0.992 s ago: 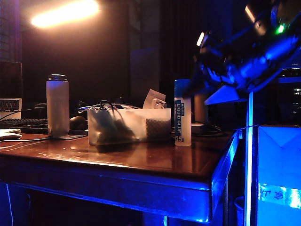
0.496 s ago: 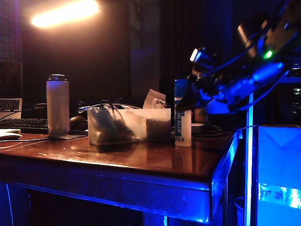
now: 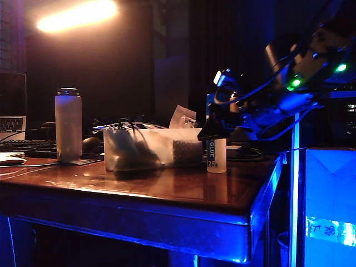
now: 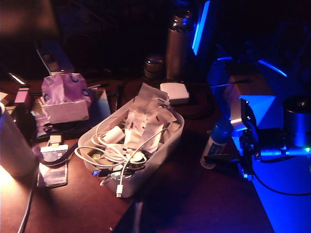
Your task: Pick up the liquid glue and place it into the translucent box.
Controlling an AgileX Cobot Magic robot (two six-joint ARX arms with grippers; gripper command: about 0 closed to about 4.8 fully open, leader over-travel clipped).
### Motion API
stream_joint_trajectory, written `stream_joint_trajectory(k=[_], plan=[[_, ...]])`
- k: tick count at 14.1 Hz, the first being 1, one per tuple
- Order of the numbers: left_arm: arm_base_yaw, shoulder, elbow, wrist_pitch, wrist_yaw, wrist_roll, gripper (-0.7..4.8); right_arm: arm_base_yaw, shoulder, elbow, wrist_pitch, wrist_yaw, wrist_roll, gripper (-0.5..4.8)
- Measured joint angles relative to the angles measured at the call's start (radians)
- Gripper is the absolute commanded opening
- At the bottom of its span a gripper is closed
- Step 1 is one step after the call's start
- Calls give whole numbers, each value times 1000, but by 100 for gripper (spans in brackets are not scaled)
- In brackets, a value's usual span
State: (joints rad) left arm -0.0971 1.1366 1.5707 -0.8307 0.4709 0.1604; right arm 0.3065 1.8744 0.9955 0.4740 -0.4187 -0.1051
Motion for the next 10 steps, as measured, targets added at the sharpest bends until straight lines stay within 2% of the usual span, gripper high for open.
stream_joint_trajectory(k=[1,2,8,9,10], plan=[[0,0,0,0,0,0,-5,0,2,3,-2,6,0,377],[0,0,0,0,0,0,-5,0,2,9,0,25,0,251],[0,0,0,0,0,0,-5,0,2,8,-41,23,5,244],[0,0,0,0,0,0,-5,0,0,8,-42,23,6,186],[0,0,0,0,0,0,-5,0,-9,8,-36,23,6,78]])
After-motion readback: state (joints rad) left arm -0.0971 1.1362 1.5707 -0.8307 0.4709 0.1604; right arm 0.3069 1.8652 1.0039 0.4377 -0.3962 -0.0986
